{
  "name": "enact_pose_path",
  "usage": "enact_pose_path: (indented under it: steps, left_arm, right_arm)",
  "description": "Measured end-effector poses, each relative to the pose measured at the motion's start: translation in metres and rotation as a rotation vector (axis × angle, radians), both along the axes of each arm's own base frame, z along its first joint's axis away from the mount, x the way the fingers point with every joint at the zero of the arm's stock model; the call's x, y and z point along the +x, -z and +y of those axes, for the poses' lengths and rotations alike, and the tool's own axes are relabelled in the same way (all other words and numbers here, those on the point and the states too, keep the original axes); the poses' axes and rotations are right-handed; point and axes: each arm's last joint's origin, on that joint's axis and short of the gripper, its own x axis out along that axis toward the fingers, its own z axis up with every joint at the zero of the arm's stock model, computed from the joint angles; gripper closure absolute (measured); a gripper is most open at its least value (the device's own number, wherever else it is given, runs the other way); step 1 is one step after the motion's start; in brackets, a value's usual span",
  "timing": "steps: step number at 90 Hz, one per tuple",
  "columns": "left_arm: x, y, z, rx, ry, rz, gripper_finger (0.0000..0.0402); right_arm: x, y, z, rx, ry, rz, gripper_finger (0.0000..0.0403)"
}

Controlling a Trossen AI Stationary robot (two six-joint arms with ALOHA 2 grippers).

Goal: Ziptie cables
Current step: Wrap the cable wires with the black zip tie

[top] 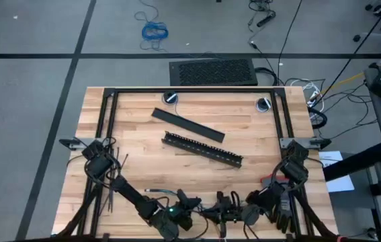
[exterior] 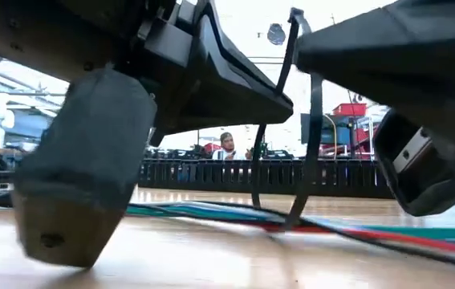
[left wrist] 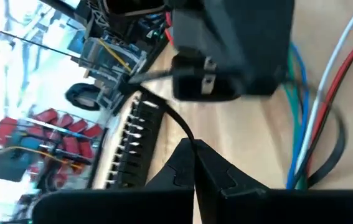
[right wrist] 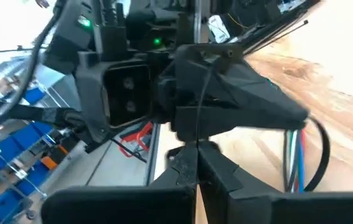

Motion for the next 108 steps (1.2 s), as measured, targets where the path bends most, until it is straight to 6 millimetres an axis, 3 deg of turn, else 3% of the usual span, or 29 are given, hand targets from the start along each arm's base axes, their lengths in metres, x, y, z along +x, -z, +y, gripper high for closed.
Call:
enact_pose_path:
  steps: [43,92,108]
  left_arm:
    - [0.000,-0.001,0.001,0.327,0.050,0.139,0.0402]
    - [-0.010,-0.001,-0.010,0.436,0.065,0.172,0.0402]
    - [-0.009,-0.001,-0.009,0.438,0.062,0.175,0.0402]
  right_arm:
    - [0.002,0.000,-0.001,0.016,-0.012,0.005,0.0403]
    - [0.000,-0.004,-0.004,-0.022,0.144,-0.021,0.0403]
    - [0.005,-0.006,-0.007,-0.009,0.069,-0.035,0.0403]
